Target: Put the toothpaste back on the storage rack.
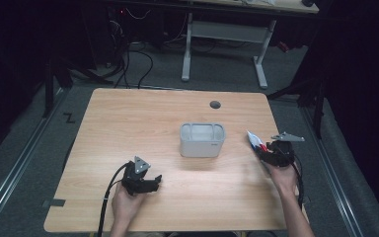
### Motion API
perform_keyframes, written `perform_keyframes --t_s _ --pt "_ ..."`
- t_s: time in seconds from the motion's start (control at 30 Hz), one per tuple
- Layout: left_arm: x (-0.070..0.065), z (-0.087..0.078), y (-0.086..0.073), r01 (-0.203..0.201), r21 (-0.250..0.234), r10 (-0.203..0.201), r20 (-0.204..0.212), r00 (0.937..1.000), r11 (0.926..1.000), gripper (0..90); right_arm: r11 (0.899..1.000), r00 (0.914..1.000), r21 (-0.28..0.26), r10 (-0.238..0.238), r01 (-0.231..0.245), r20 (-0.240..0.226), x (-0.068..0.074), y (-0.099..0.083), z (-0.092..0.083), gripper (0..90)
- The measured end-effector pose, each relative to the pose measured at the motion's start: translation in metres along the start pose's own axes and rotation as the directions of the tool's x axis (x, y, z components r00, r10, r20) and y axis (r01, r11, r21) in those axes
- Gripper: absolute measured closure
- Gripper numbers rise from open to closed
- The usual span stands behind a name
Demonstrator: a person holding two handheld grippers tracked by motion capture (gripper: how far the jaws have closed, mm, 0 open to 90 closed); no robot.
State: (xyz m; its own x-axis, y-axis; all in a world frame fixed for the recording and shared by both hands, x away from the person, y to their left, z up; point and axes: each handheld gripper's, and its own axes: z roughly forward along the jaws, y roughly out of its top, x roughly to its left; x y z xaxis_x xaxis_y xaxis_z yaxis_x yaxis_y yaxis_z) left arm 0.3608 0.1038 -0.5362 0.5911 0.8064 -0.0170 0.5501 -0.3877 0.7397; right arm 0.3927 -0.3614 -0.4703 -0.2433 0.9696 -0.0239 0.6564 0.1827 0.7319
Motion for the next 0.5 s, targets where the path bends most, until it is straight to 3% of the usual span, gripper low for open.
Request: perform_keyframes --t_s 0.1,0.27,0.33,0.5 --pt "0.0 0.0 0.0 0.001 0.0 -0.001 -0.001 1.0 1.0 22.1 1.0 1.0 0.004 -0.008 0.008 0.002 -0.002 0.004 0.002 48.5" --pt "0.0 0.0 0.0 0.002 0.0 -0.002 -0.005 1.0 1.0 22.2 0.999 0.9998 0.052 -0.015 0.014 0.012 -0.01 0.015 0.009 48.1" --pt "0.0 0.0 0.0 0.003 0.001 -0.003 -0.006 1.0 1.0 22.3 0.994 0.999 0.1 -0.039 0.036 0.023 -0.013 0.02 0.013 47.6" --pt "0.0 0.0 0.0 0.008 0.0 -0.008 -0.009 0.9999 1.0 22.3 0.99 0.9983 0.137 -0.047 0.041 0.035 -0.017 0.025 0.015 47.8"
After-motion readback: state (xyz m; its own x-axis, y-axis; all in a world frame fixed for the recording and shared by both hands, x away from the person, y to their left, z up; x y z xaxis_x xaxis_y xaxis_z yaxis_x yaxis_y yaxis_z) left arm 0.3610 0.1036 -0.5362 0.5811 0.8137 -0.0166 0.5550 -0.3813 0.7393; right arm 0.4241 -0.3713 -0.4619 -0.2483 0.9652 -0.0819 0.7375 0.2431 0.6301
